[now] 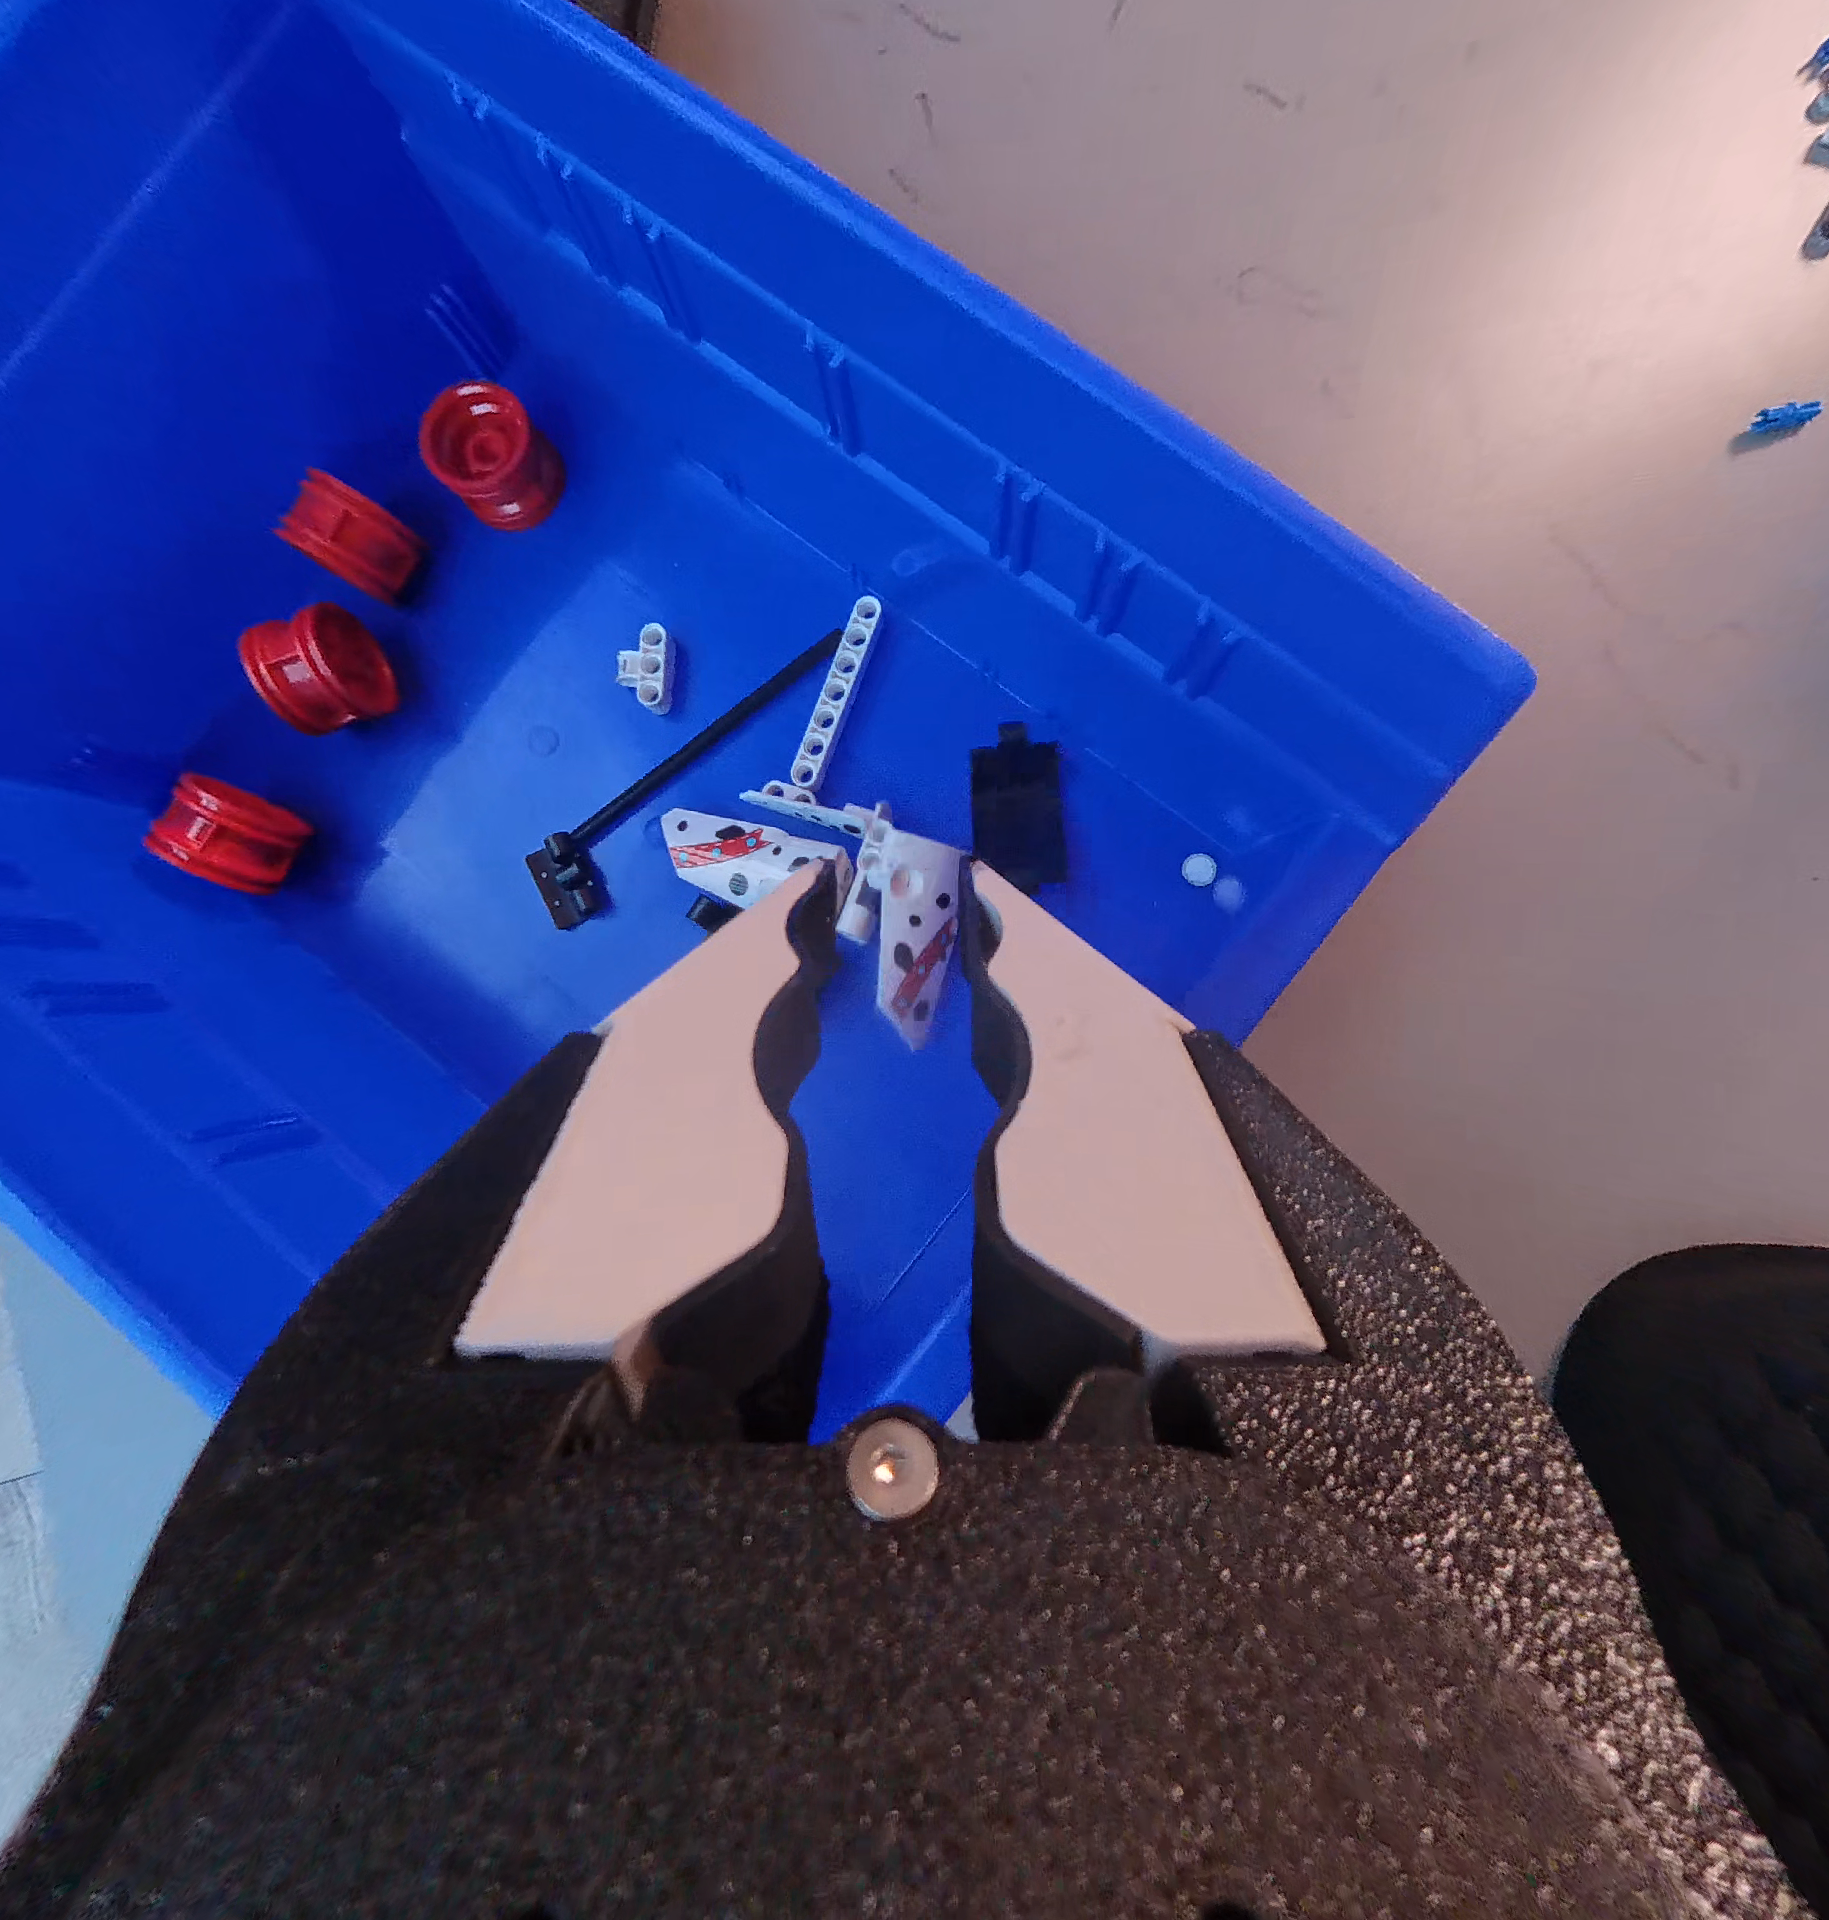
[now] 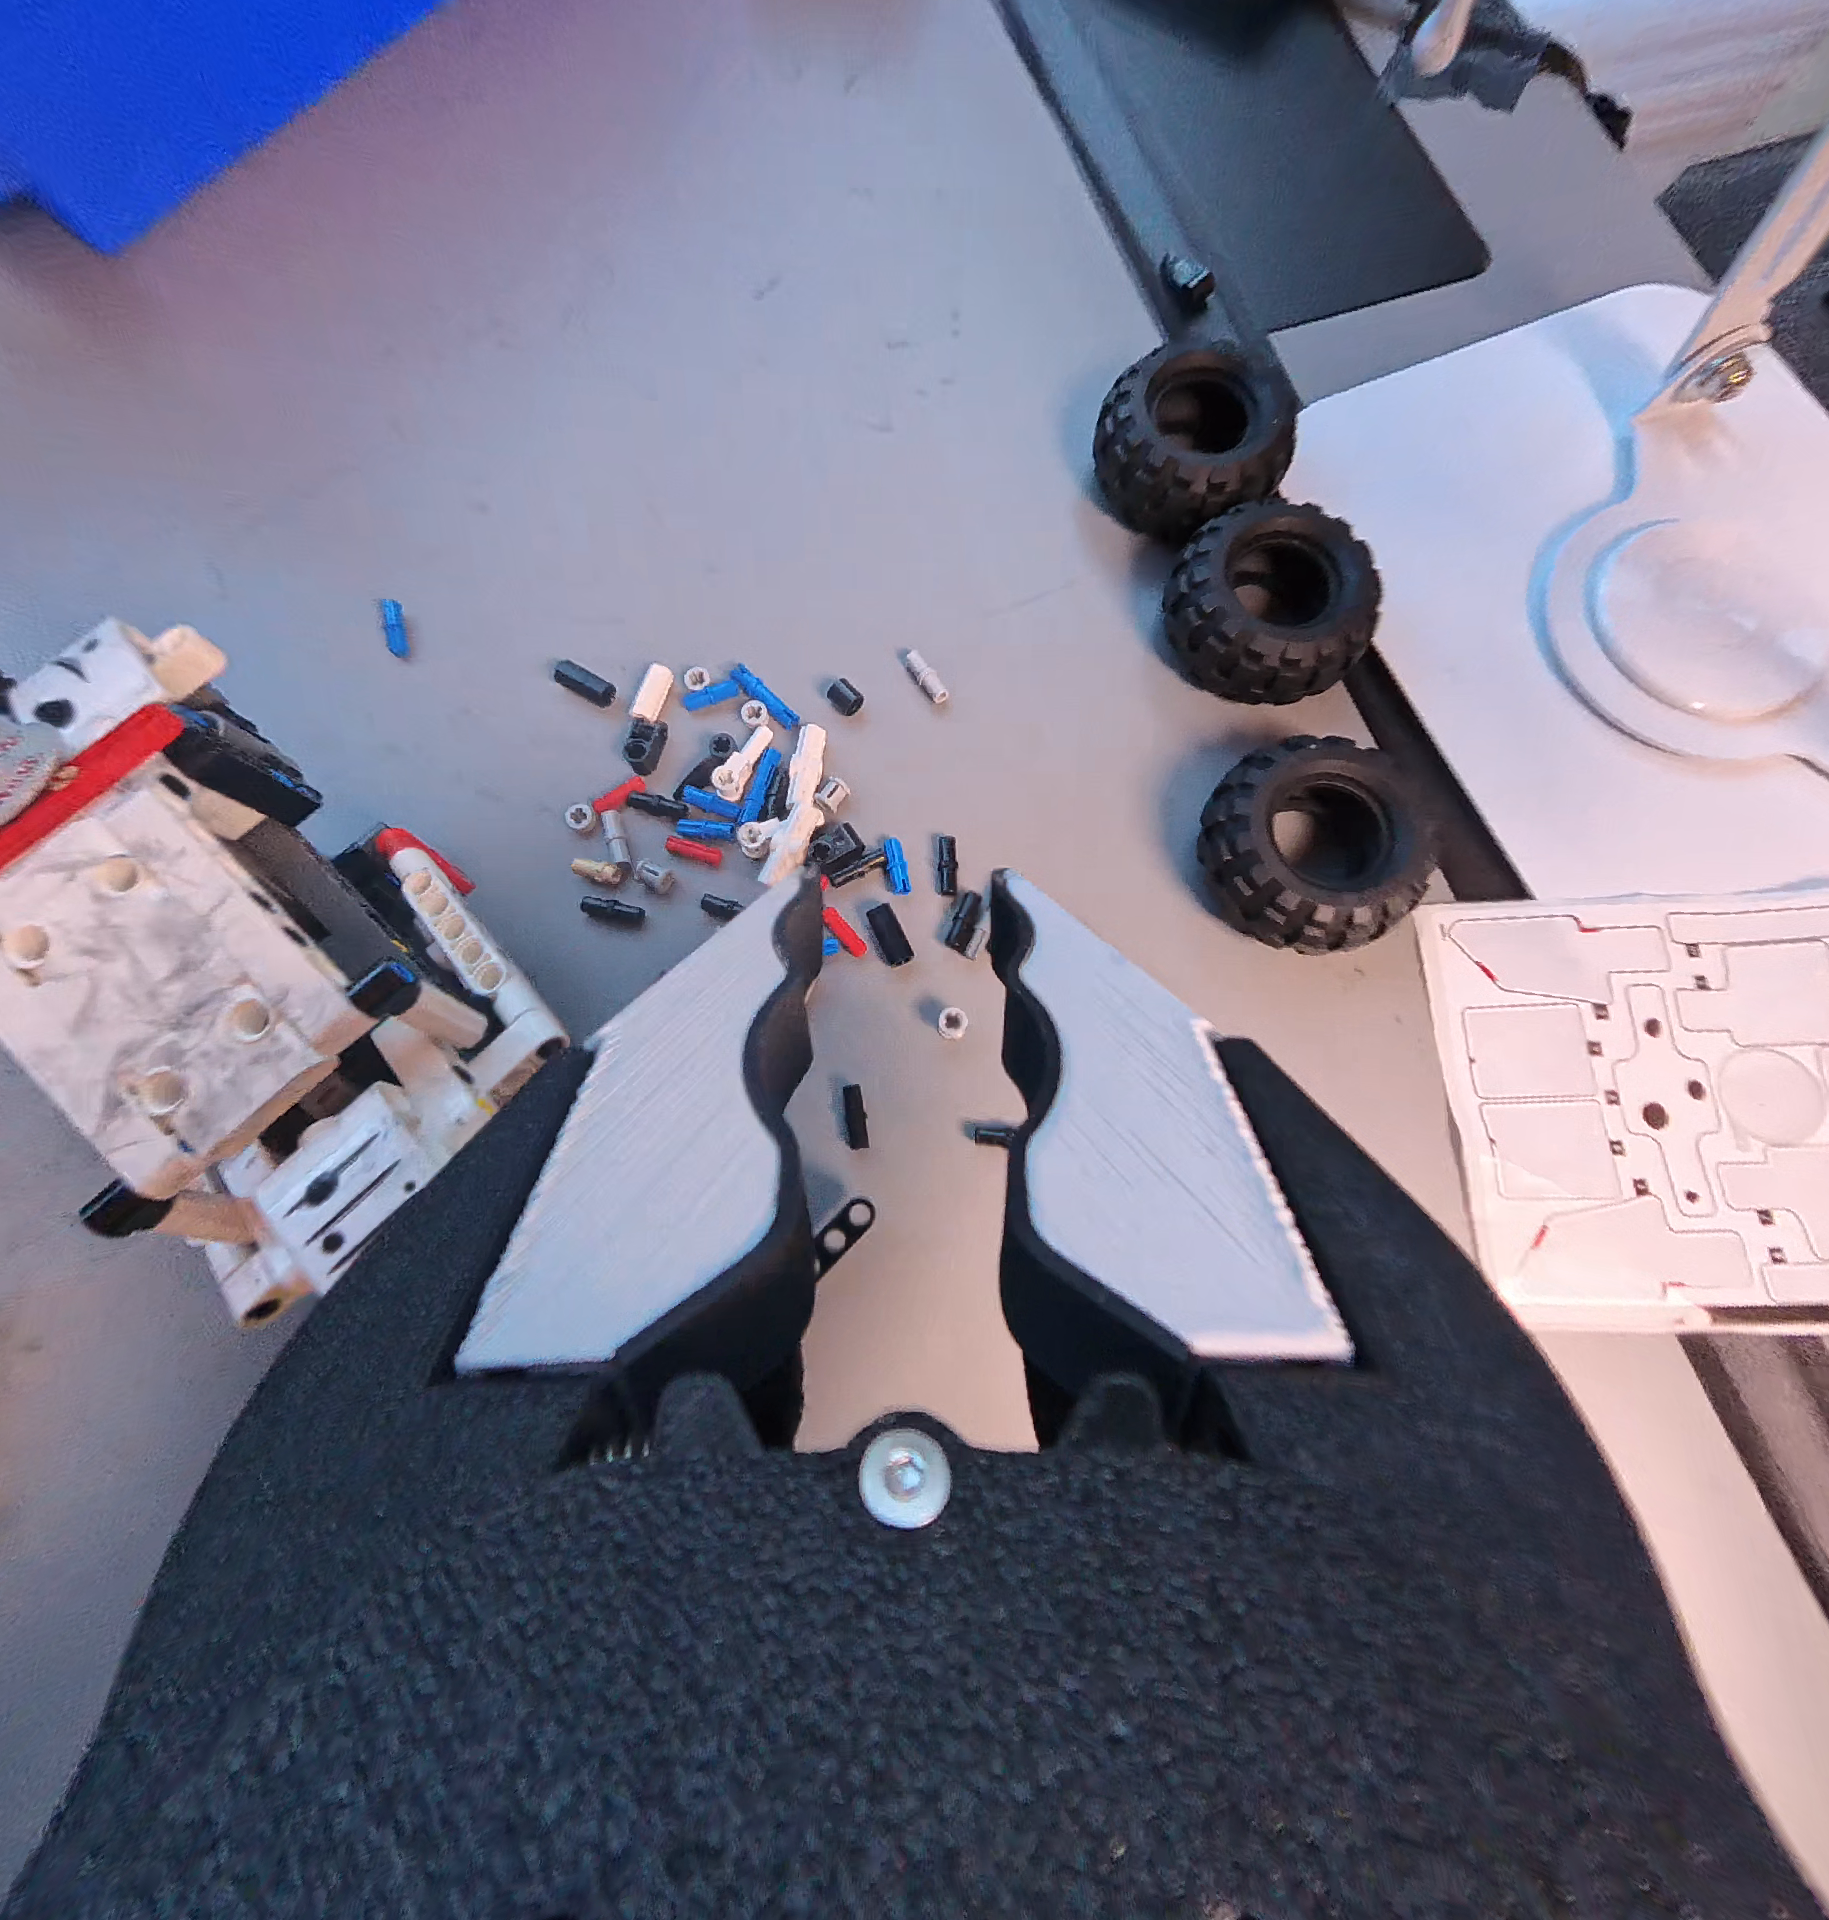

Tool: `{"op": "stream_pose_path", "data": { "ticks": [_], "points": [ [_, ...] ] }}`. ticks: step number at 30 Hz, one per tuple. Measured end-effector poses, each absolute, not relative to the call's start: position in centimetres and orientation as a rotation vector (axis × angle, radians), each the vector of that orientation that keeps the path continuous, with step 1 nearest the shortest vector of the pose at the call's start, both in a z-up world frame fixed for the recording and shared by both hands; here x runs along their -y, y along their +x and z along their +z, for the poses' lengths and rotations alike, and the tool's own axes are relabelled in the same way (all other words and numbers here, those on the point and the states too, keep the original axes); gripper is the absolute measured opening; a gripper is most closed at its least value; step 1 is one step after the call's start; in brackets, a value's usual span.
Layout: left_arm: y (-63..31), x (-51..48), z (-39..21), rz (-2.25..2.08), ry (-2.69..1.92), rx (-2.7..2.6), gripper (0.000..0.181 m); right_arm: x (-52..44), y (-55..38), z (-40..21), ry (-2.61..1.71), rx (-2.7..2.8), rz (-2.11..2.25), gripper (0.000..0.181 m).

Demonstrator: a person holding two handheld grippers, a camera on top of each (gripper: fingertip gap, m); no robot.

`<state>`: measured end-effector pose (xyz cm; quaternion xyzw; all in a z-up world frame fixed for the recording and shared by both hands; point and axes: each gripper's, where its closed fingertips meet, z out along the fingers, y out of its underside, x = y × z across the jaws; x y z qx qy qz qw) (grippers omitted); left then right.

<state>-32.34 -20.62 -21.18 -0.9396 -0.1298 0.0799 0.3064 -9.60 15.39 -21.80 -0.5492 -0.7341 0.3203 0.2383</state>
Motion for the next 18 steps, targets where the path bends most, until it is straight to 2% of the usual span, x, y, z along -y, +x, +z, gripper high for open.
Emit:
{"op": "stream_pose_path", "data": {
  "ticks": [8, 13, 18],
  "points": [
    [-31.1, 17.9, -16.8, 0.283, -2.246, 0.274, 0.029, -14.4, -4.9, -15.9, -1.370, 1.784, 0.987, 0.032],
    [-22.2, 13.7, -11.5, 0.126, -1.986, -0.054, 0.029, -10.3, 0.2, -15.5, -1.284, 1.784, 1.052, 0.034],
    [-12.2, 10.1, -10.8, -0.083, -1.860, -0.338, 0.030, -5.7, 4.0, -18.4, -1.280, 1.857, 1.114, 0.033]
  ]
}}
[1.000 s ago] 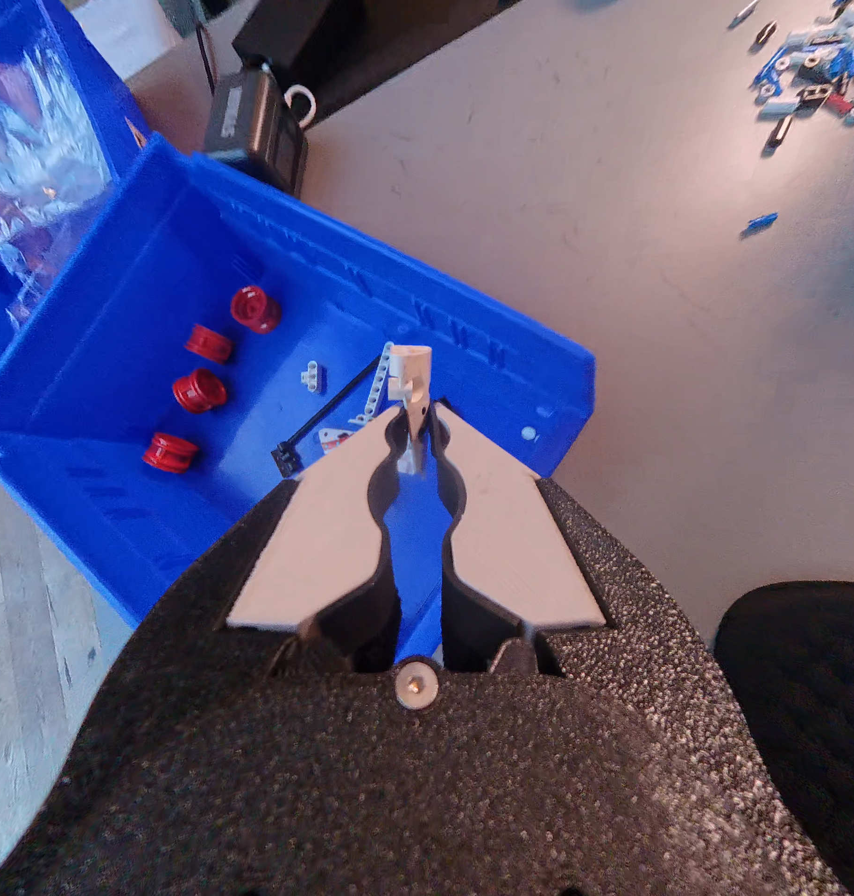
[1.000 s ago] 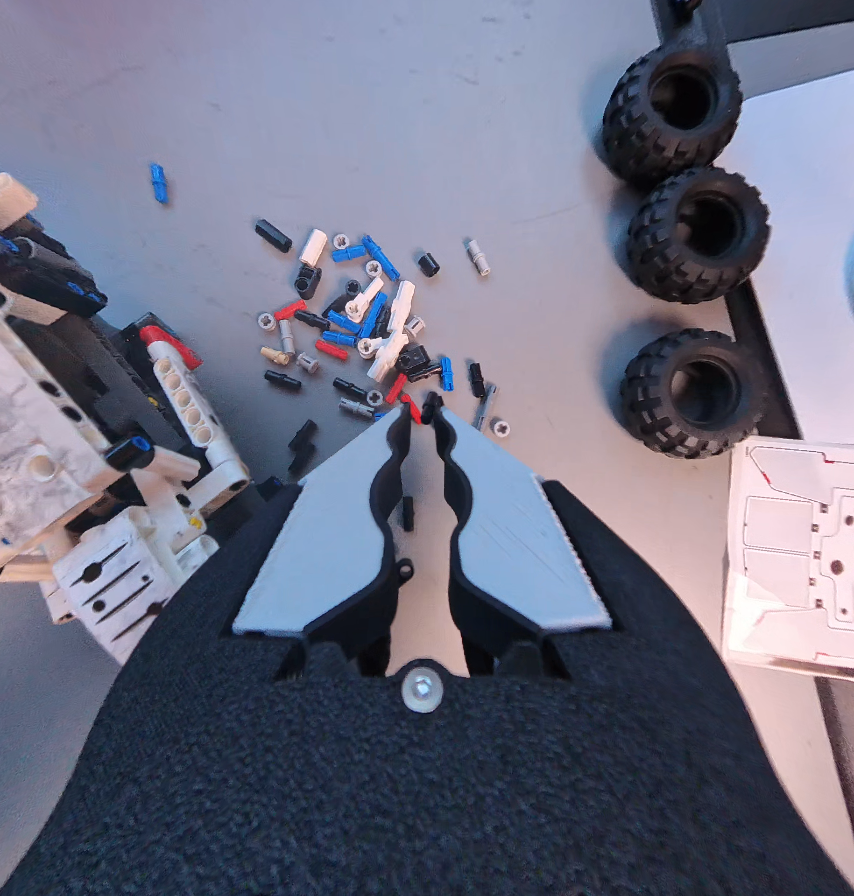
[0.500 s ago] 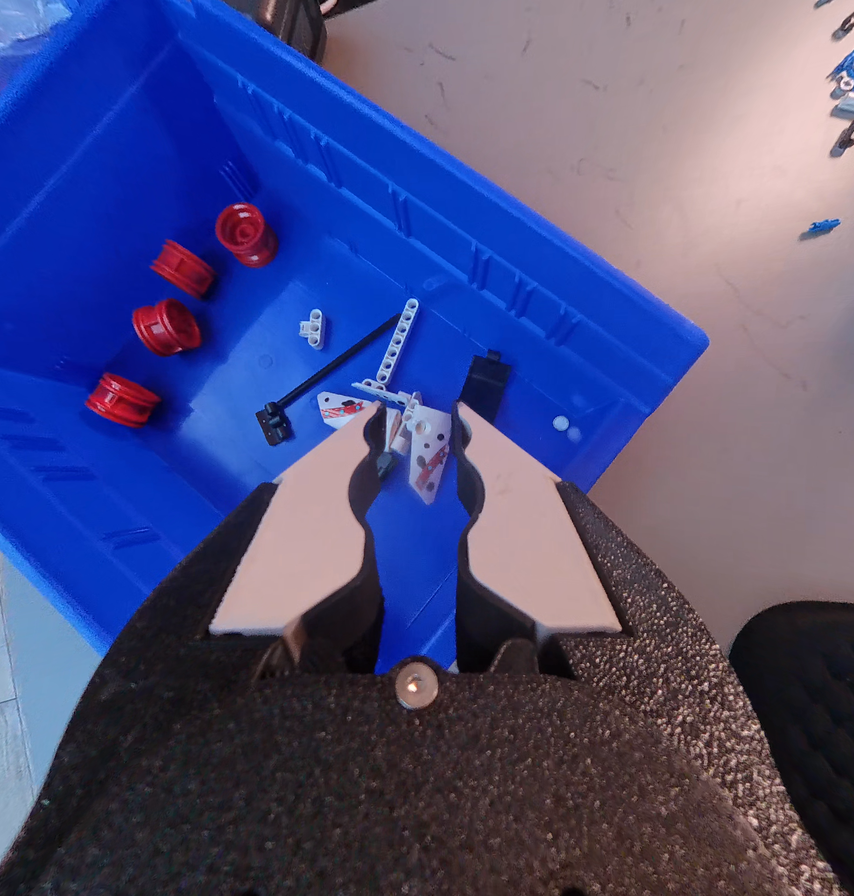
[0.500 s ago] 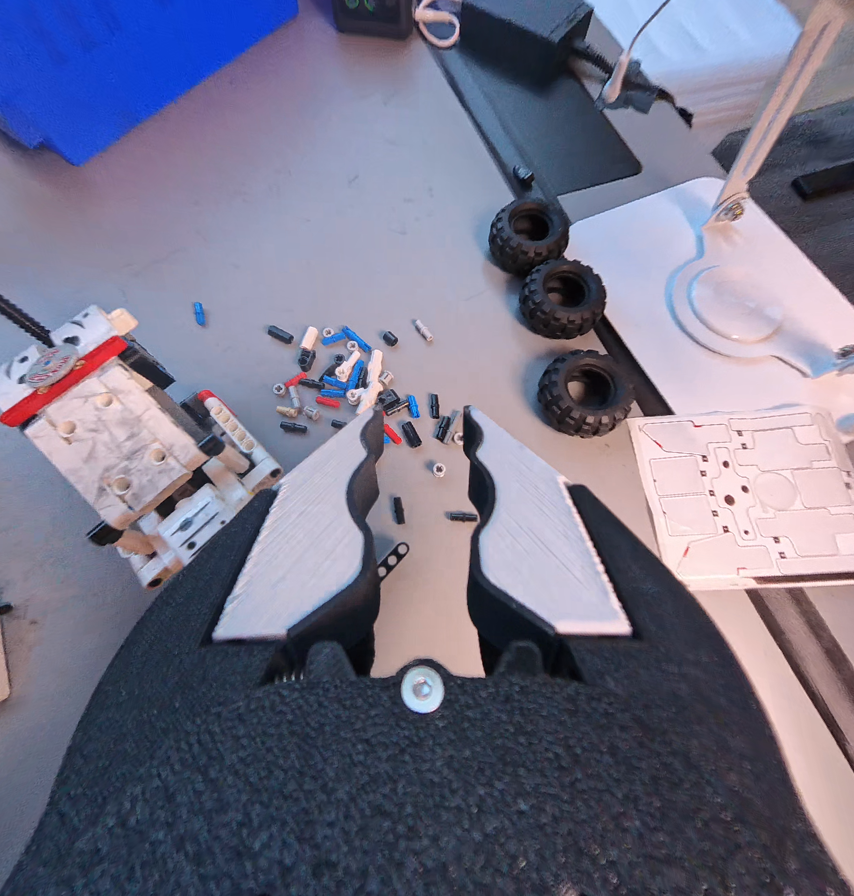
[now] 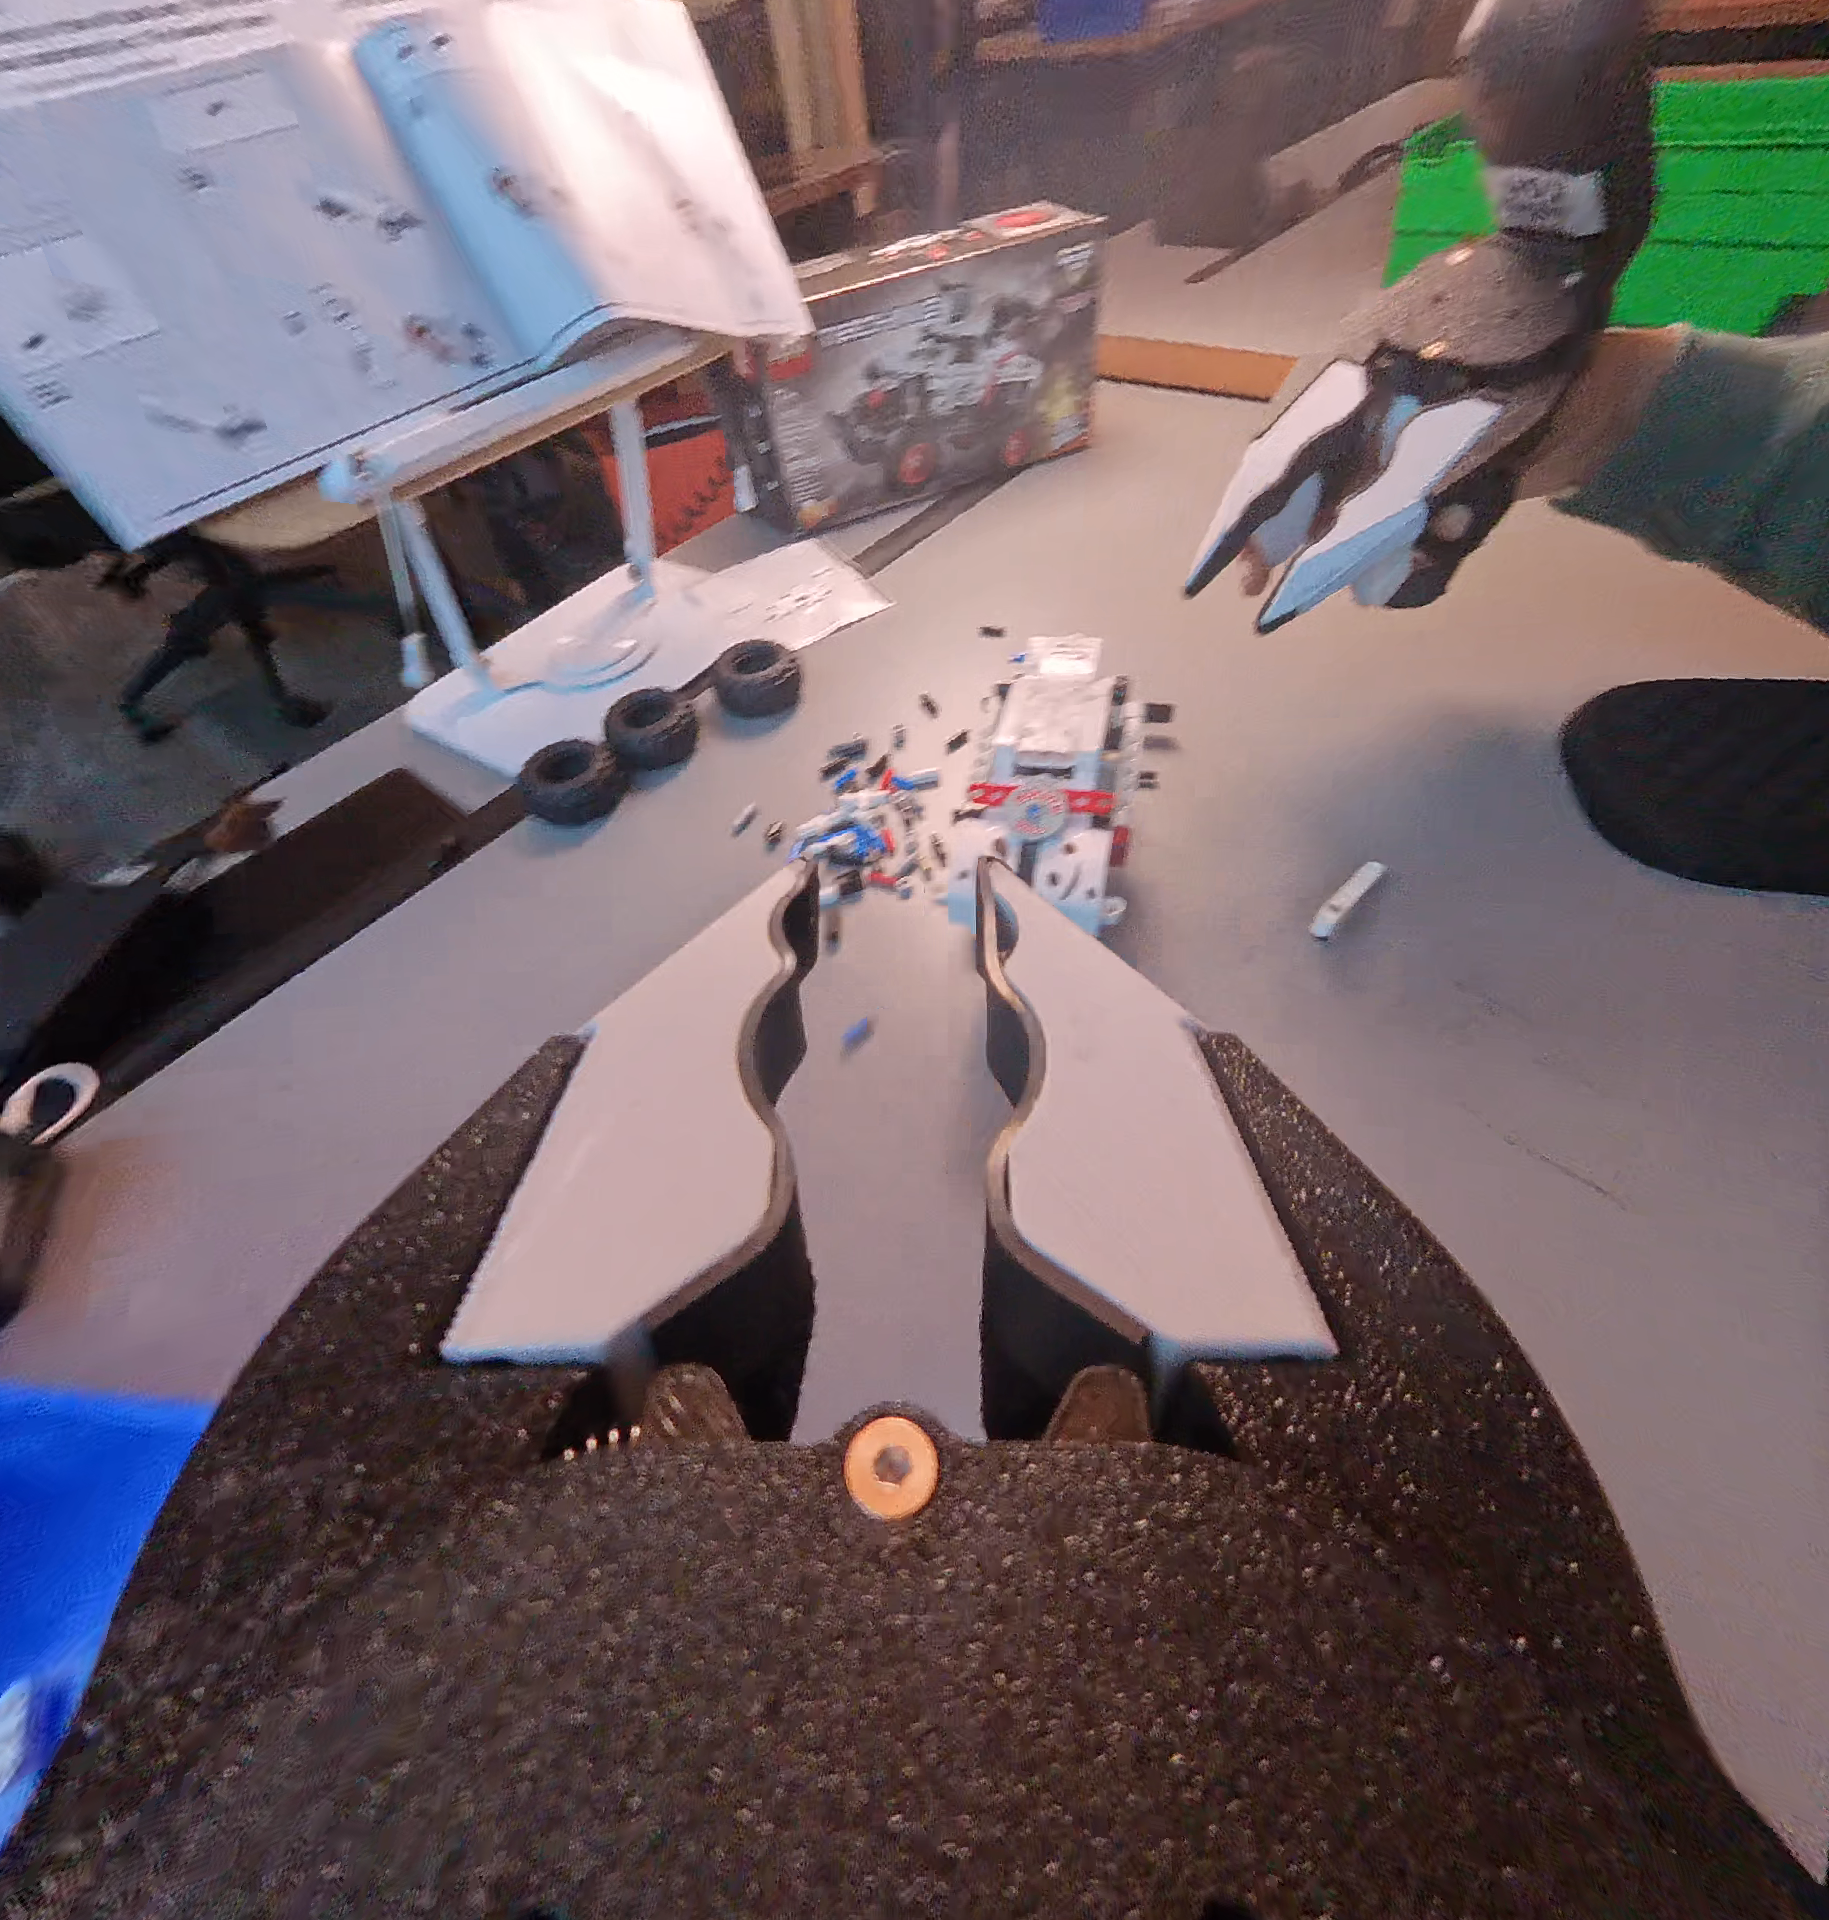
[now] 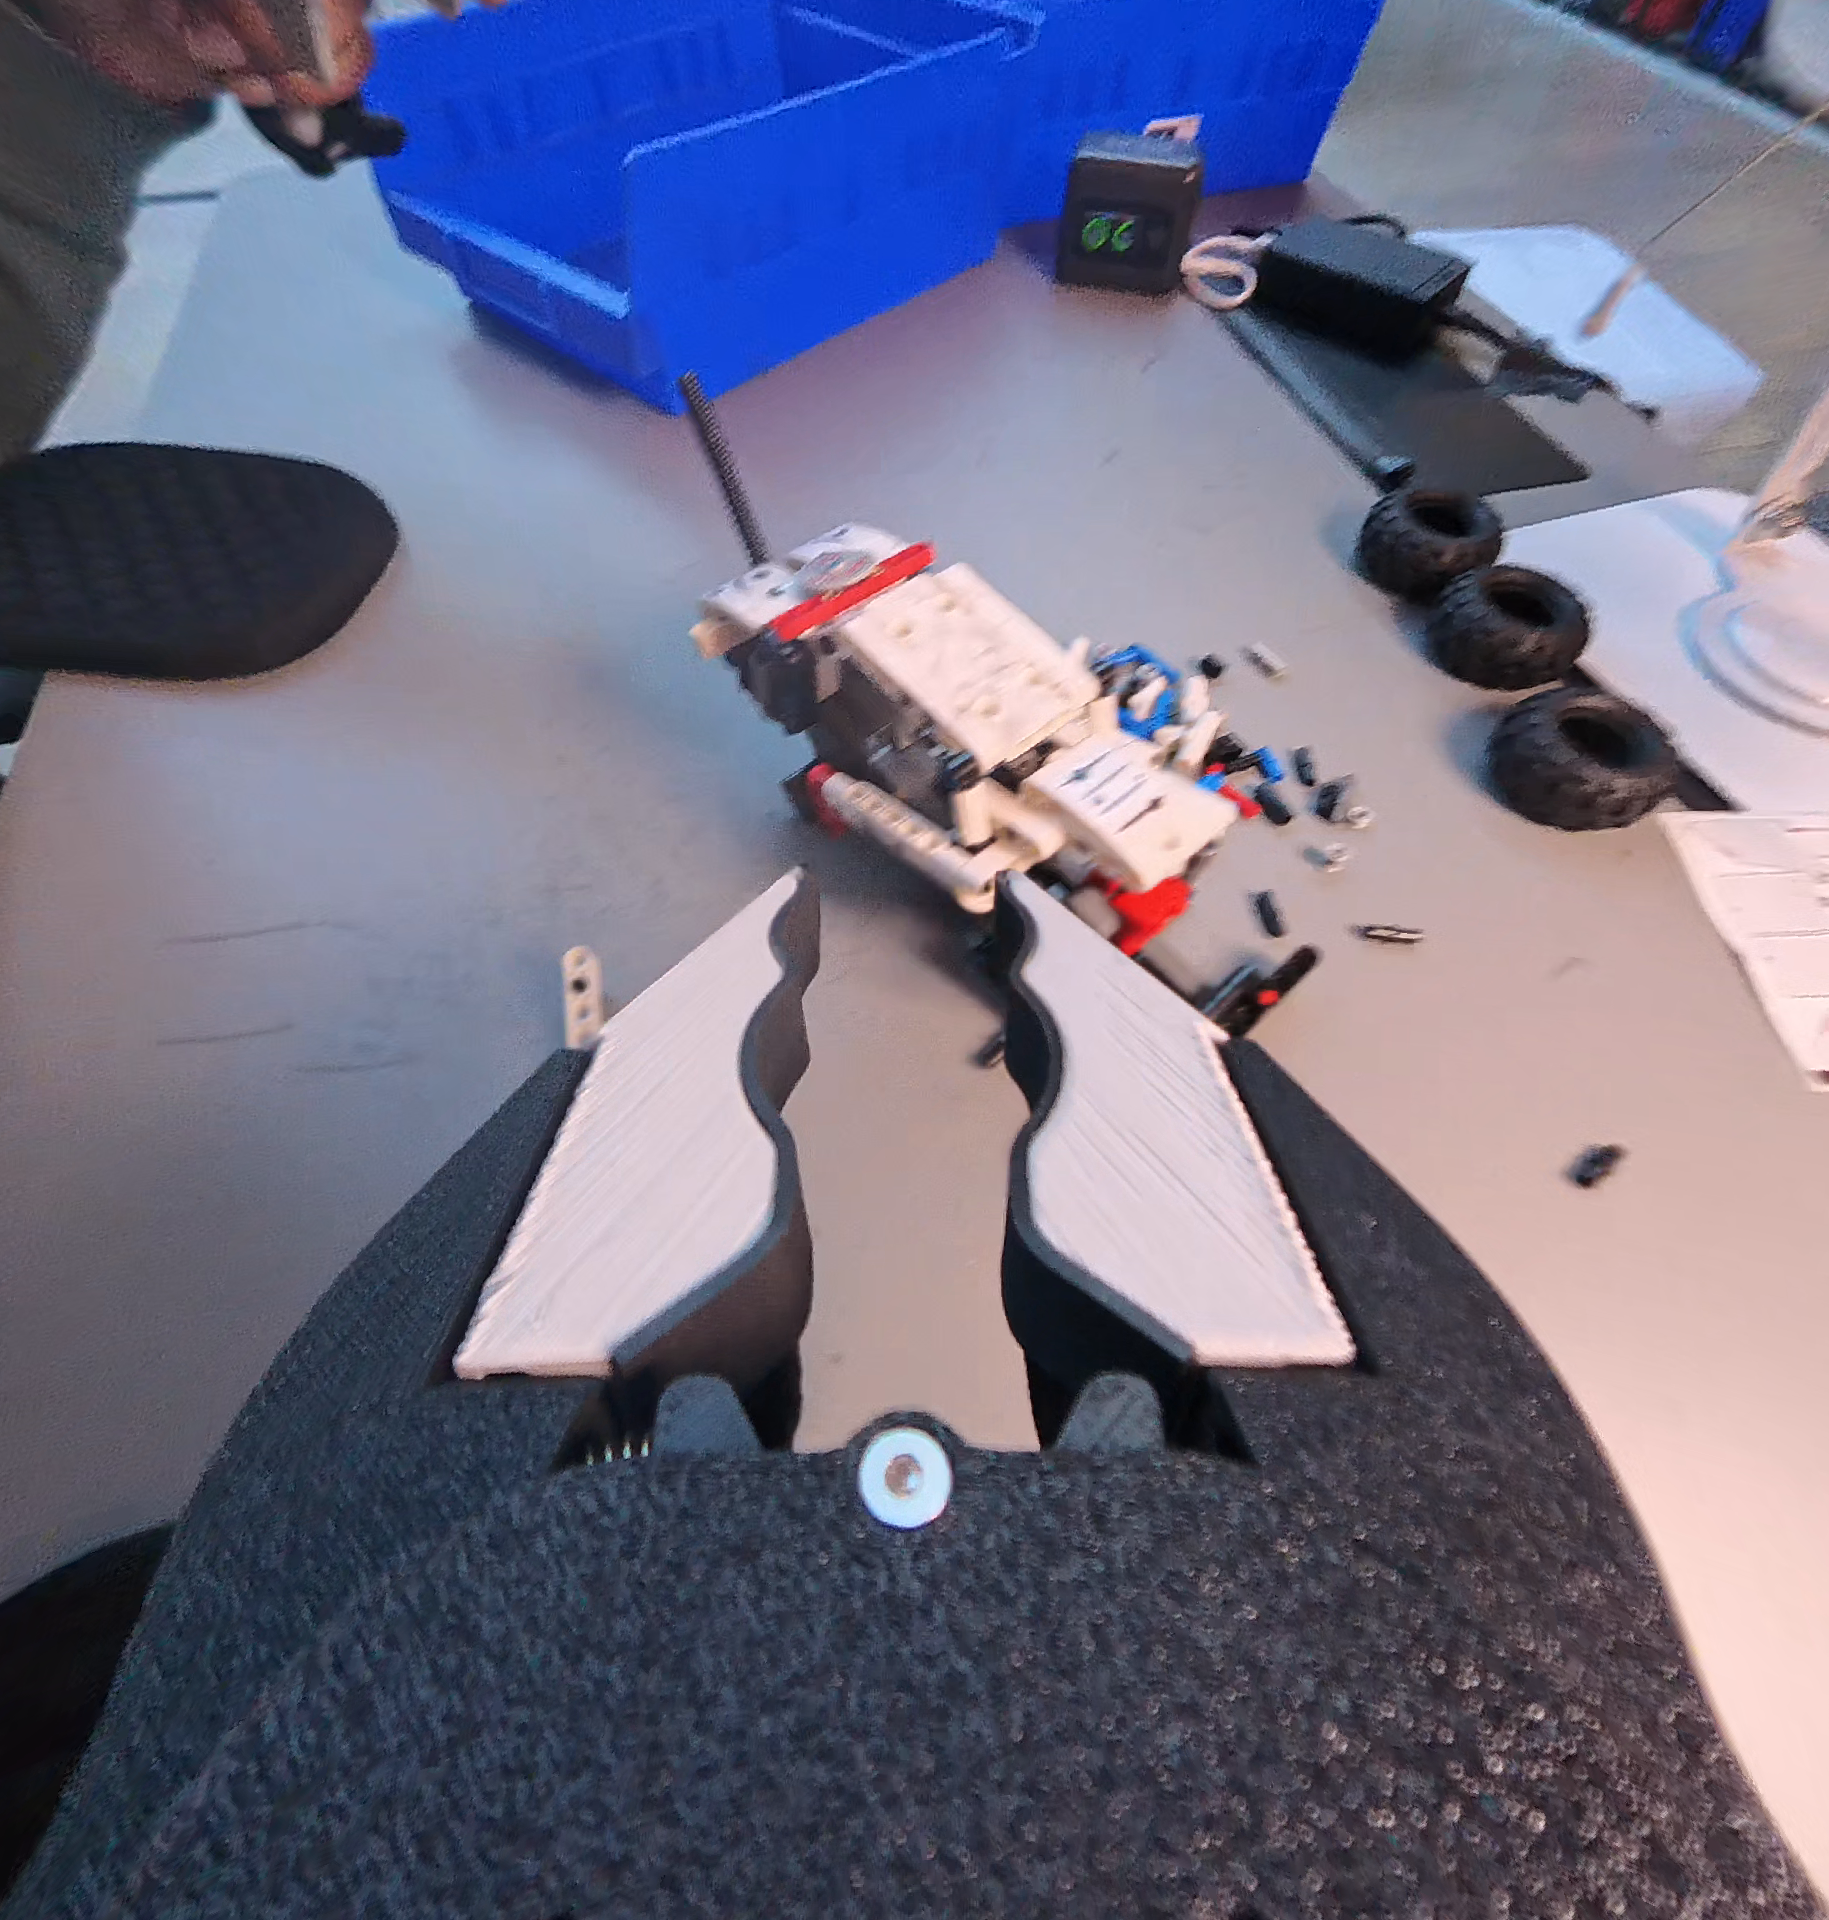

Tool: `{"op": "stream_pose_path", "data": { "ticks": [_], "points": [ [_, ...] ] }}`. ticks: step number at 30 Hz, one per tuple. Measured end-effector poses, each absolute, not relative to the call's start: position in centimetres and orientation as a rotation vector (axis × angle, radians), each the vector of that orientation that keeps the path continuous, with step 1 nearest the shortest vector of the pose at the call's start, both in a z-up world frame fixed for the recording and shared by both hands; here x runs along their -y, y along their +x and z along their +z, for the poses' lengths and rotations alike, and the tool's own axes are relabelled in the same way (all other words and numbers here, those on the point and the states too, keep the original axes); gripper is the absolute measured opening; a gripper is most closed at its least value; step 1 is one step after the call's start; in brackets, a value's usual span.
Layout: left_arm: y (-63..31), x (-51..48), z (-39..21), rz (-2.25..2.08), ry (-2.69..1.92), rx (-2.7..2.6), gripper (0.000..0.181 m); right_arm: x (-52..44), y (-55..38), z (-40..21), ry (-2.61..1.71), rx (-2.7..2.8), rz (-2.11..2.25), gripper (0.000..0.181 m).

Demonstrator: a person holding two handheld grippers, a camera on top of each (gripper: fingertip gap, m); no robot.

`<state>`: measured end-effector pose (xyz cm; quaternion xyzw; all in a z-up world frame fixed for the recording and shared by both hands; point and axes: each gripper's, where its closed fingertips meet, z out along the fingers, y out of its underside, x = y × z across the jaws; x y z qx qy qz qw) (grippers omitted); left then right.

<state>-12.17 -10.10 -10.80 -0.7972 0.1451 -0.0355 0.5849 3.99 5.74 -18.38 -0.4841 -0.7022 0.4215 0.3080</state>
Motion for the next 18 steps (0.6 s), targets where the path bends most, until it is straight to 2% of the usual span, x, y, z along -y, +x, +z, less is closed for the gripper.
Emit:
{"op": "stream_pose_path", "data": {
  "ticks": [4, 9, 11, 13, 18],
  "points": [
    [-4.2, 8.1, -12.9, -0.272, -1.802, -0.552, 0.029, -0.7, 7.4, -23.8, -1.302, 2.175, 1.058, 0.033],
    [2.8, 7.2, -19.6, -0.518, -1.905, -0.711, 0.029, 2.5, 7.4, -27.2, -1.255, 2.340, 0.936, 0.033],
    [4.0, 7.2, -22.2, -0.559, -1.975, -0.734, 0.029, 3.5, 6.7, -27.6, -1.218, 2.349, 0.932, 0.024],
    [4.5, 7.3, -23.8, -0.552, -2.019, -0.768, 0.029, 4.0, 5.8, -27.7, -1.179, 2.332, 0.919, 0.007],
    [4.9, 7.0, -23.7, -0.592, -2.000, -0.736, 0.025, 6.1, 4.8, -23.4, -1.118, 2.142, 1.330, 0.006]
  ]
}}
